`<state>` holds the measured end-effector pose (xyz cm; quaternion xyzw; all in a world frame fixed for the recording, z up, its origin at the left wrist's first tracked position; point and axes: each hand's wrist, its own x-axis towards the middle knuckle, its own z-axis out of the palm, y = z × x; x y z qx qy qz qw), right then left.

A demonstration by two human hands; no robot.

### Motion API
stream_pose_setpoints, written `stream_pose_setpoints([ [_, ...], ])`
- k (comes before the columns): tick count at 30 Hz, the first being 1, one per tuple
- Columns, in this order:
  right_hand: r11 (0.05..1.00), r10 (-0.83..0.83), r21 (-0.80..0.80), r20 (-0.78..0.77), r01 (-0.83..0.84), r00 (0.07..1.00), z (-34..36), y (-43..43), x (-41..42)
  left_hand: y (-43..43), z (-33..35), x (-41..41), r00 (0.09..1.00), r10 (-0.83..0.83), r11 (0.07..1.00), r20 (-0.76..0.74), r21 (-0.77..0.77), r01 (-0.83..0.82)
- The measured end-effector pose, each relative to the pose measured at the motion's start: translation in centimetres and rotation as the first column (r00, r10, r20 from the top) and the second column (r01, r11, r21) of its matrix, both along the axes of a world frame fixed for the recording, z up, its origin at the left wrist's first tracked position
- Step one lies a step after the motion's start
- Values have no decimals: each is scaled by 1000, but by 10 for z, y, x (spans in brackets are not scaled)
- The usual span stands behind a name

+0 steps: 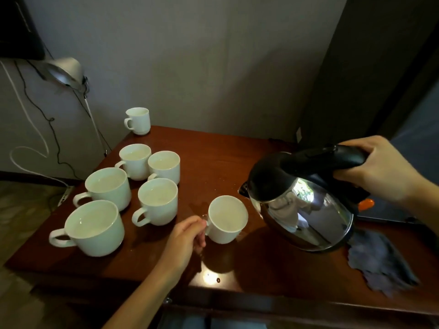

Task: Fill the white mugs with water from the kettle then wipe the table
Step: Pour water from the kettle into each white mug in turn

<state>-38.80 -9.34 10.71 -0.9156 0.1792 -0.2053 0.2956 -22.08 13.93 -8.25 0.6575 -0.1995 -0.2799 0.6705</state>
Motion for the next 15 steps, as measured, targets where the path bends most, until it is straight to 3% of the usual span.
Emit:
stream_pose_setpoints([
  [9,978,148,-126,-141,-166,979,11,8,23,-4,-12,4,999,29,1000,-25,-2,-29],
  [15,957,147,-212,-229,-196,962,18,14,39,0,-14,1,999,33,999,-30,11,-33],
])
